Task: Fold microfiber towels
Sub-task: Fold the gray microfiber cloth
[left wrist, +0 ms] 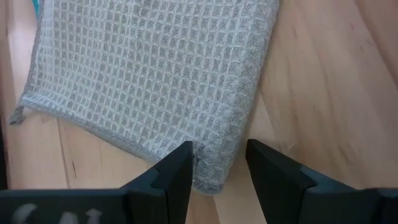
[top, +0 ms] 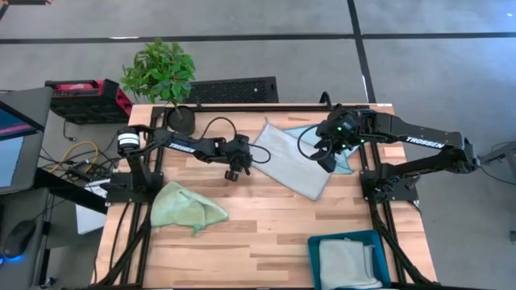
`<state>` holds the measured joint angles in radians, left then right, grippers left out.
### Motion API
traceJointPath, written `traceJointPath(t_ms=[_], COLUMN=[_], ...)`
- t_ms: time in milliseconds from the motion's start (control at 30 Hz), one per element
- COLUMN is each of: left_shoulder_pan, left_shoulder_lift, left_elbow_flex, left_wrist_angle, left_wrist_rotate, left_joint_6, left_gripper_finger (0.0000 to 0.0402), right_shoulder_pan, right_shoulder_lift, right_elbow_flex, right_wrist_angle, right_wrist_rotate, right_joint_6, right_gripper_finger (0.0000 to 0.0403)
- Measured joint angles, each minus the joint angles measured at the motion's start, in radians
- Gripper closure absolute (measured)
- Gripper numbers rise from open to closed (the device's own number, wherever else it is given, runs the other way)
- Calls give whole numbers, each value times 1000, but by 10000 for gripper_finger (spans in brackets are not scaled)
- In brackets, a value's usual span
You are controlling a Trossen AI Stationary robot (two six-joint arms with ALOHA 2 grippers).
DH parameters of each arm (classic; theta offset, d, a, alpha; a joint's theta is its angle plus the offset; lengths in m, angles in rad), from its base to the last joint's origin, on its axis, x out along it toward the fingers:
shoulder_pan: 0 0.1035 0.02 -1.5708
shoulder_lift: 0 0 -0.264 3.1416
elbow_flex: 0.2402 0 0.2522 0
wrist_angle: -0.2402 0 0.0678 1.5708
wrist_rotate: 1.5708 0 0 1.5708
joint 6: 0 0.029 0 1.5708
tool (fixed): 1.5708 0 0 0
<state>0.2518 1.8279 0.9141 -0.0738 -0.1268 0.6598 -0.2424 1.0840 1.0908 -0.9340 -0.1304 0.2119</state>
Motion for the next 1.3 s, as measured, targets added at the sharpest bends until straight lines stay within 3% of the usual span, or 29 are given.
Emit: traceJointPath(t_ms=[333,700,833,1100,1300], left_shoulder_pan=[7,4,4,1,10], left_shoulder_lift=[3,5,6,-42,-73], left_elbow_flex=[-3,-4,0,69,241], left_wrist_angle=[20,6,-9,-235,-472], left_wrist_rotate=[32,35,33,-1,-17], left_joint_6=[-35,-36,-86,-158,-142], left_gripper_finger=[259,388,395,400,401], right_shoulder_pan=[0,0,0,0,0], right_shoulder_lift=[0,0,0,0,0], right_elbow_flex=[0,0,0,0,0], right_wrist_angle=[0,0,0,-15,-38], right_wrist_rotate=[0,0,0,-3,-2], right_joint_6=[19,25,25,26,3], right_gripper_finger=[163,163,163,163,163])
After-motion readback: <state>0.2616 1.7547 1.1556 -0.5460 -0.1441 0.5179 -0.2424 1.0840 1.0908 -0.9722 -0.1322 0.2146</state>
